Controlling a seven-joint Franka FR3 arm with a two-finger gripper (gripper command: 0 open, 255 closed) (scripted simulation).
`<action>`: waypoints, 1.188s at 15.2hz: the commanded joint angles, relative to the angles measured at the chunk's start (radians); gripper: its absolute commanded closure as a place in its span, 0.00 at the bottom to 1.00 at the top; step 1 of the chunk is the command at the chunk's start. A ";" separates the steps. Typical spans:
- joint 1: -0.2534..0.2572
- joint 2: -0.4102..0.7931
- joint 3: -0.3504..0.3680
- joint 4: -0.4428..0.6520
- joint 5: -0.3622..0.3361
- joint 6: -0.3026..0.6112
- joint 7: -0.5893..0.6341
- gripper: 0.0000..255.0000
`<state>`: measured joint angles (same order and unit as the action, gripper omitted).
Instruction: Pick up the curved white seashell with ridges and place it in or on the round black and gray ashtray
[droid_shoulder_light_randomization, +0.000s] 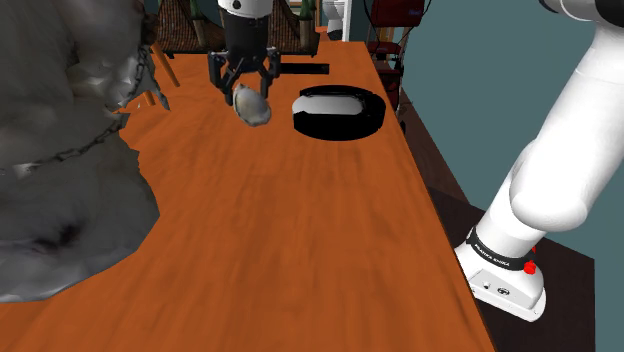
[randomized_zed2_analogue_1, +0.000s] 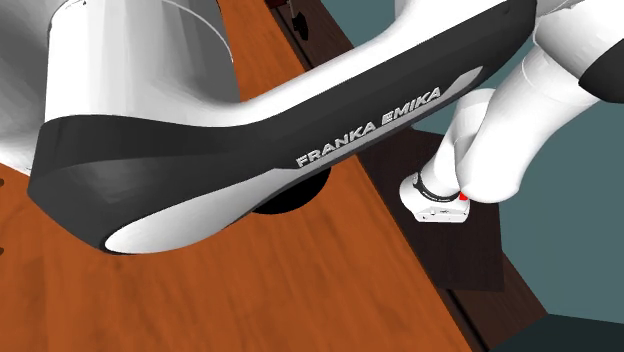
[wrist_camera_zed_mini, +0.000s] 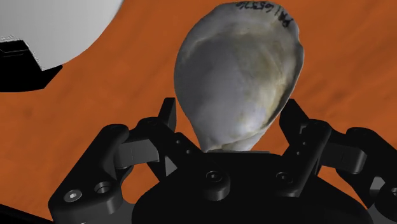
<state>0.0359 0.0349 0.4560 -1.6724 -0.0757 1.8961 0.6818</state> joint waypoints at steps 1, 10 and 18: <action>0.000 0.001 0.000 0.024 0.000 -0.024 -0.002 1.00; 0.008 0.031 0.005 0.181 -0.013 -0.154 0.000 1.00; 0.003 0.024 0.003 0.274 -0.008 -0.251 -0.014 1.00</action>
<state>0.0480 0.0847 0.4634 -1.3805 -0.0977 1.6484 0.6790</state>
